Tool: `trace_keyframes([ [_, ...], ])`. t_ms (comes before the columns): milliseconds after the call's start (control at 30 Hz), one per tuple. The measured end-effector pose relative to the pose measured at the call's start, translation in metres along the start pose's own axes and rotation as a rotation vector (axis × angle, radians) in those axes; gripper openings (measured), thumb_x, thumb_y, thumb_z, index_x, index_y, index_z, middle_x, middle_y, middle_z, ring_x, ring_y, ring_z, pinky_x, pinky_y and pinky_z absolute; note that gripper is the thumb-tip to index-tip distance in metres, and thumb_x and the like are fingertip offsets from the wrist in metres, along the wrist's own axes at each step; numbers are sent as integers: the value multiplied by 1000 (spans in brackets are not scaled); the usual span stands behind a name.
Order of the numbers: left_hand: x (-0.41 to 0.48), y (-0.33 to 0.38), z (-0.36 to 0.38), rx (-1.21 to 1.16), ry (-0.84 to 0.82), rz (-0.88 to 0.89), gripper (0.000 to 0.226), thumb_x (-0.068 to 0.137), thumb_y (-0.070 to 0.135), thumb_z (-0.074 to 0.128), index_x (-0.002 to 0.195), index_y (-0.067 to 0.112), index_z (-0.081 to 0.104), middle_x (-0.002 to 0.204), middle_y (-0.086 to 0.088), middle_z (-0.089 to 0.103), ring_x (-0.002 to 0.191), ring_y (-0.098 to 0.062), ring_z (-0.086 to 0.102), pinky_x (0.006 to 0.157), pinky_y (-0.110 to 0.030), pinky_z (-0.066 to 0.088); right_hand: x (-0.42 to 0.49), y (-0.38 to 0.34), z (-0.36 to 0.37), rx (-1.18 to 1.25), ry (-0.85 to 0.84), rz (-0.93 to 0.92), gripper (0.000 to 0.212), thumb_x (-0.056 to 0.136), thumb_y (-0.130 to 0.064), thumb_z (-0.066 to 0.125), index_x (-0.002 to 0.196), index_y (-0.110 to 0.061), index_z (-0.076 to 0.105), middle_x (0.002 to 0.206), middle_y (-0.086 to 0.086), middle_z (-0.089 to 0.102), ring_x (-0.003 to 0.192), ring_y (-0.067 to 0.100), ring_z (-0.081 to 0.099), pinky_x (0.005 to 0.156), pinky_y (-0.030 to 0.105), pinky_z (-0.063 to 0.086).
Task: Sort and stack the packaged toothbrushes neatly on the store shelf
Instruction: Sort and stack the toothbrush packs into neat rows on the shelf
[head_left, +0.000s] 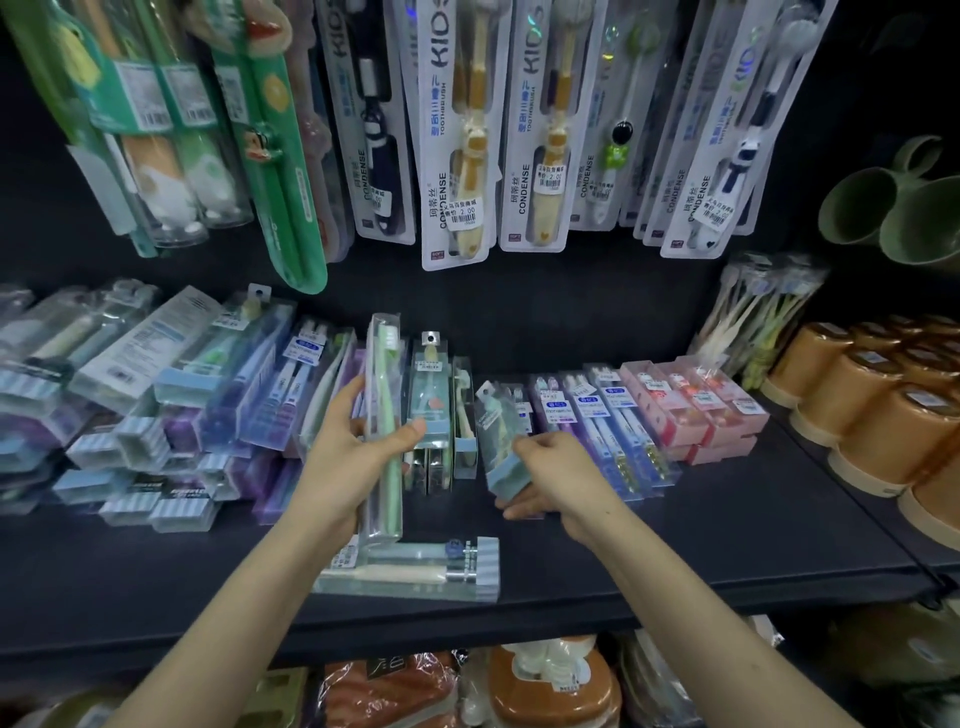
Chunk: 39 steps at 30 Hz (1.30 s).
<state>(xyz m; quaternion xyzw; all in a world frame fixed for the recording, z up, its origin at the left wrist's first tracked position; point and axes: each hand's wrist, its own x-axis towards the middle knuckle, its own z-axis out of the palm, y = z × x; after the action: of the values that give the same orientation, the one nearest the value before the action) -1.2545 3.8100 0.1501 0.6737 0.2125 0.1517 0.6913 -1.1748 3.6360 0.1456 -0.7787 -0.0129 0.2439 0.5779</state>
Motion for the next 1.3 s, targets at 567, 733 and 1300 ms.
trace_keyframes([
  [567,14,-10,-11,-41,-62,-30,88,67,29,83,141,38,36,134,-9,53,125,-30,50,104,-50,42,29,4,22,-990,311,-177,39,95,-32,45,59,-15,41,57,-3,44,52,12,41,45,22,25],
  [733,13,-5,-11,-65,-70,-71,83,72,22,82,141,32,38,116,-7,66,102,-20,67,97,-47,48,28,10,20,-1122,383,-274,42,95,-44,47,62,-18,38,61,-6,42,56,14,42,45,24,21],
  [1300,-8,-1,4,-394,-73,-121,73,65,-3,74,129,17,48,96,-3,74,81,-21,72,55,-28,56,-29,-1,9,48,-100,-242,22,94,-25,58,81,-17,73,72,1,72,57,8,60,45,20,44],
])
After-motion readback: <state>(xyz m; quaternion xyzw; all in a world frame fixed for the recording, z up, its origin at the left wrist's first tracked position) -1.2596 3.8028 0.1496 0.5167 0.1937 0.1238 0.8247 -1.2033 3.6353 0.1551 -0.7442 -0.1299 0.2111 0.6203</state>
